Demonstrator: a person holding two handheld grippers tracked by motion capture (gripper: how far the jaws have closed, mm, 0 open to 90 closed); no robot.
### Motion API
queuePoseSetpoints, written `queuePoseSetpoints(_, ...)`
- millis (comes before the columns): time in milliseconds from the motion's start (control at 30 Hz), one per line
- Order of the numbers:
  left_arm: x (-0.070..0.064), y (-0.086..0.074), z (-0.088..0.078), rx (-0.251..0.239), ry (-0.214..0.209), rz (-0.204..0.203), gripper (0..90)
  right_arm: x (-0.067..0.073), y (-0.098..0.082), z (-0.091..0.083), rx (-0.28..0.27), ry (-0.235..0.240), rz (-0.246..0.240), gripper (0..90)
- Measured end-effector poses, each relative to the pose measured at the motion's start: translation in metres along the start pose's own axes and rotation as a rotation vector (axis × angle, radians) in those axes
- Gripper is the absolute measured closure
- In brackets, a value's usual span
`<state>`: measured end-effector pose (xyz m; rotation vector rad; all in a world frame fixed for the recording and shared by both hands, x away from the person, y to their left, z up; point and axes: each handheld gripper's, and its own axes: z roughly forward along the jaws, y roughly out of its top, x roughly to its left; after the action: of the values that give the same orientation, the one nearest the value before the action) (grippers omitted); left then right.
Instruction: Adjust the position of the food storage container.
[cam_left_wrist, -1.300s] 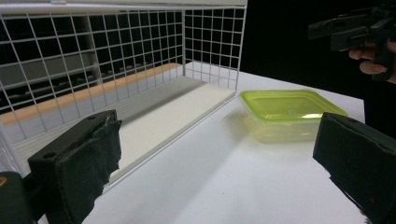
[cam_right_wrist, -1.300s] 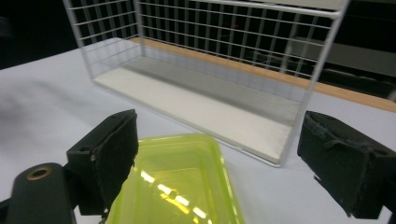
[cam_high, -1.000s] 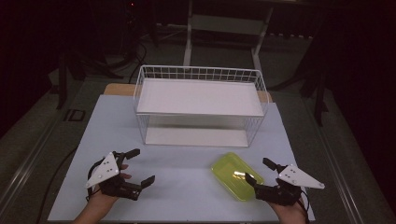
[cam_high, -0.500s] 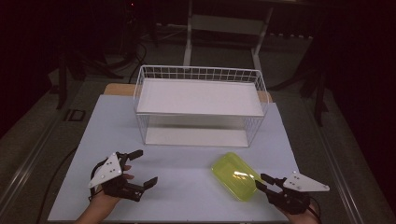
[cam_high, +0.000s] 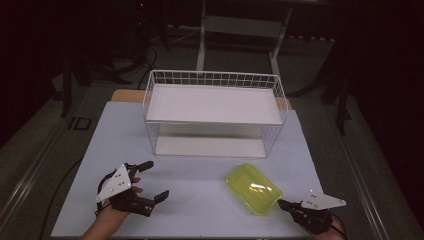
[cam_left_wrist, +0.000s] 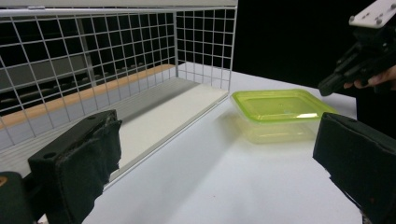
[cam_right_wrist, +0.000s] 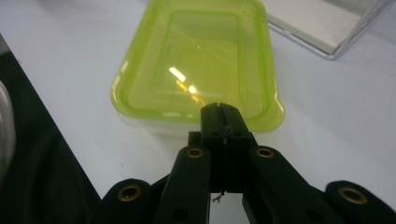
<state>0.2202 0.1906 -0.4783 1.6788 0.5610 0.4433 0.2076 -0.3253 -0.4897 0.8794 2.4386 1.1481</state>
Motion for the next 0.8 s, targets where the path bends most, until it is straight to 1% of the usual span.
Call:
queuePoseSetpoints(33, 0.000, 0.000, 0.000, -0.001, 0.000, -0.003, 1.5, -0.001, -0.001, 0.001, 0.001, 0.007, 0.000, 89.9)
queuePoseSetpoints(200, 0.000, 0.000, 0.001, -0.001, -0.005, -0.002, 1.5, -0.007, -0.004, 0.007, 0.016, 0.000, -0.011, 90.0)
queuePoseSetpoints(233, 0.000, 0.000, 0.001, -0.001, -0.005, -0.002, 1.5, -0.008, -0.003, 0.008, 0.006, 0.001, -0.016, 90.0)
queuePoseSetpoints(267, 0.000, 0.000, 0.001, -0.001, -0.006, -0.003, 1.4, -0.009, -0.003, 0.008, 0.000, 0.004, -0.014, 90.0)
queuePoseSetpoints(333, -0.001, 0.000, 0.001, 0.002, -0.009, -0.002, 1.5, -0.011, -0.001, 0.010, 0.000, -0.012, -0.029, 90.0)
queuePoseSetpoints(467, -0.001, -0.001, 0.002, 0.003, -0.012, -0.003, 1.5, -0.017, 0.002, 0.013, -0.010, -0.021, -0.026, 90.0)
queuePoseSetpoints(567, -0.001, -0.001, 0.003, 0.005, -0.015, -0.002, 1.4, -0.019, 0.006, 0.017, -0.008, -0.022, -0.040, 90.0)
queuePoseSetpoints(667, -0.002, -0.001, 0.004, 0.008, -0.018, -0.002, 1.5, -0.022, 0.009, 0.022, -0.007, -0.009, -0.037, 90.0)
queuePoseSetpoints(733, -0.002, -0.001, 0.004, 0.009, -0.019, -0.002, 1.5, -0.024, 0.012, 0.025, -0.001, -0.011, -0.053, 90.0)
queuePoseSetpoints(800, -0.002, -0.002, 0.005, 0.009, -0.020, -0.002, 1.5, -0.026, 0.014, 0.029, -0.007, -0.007, -0.061, 90.0)
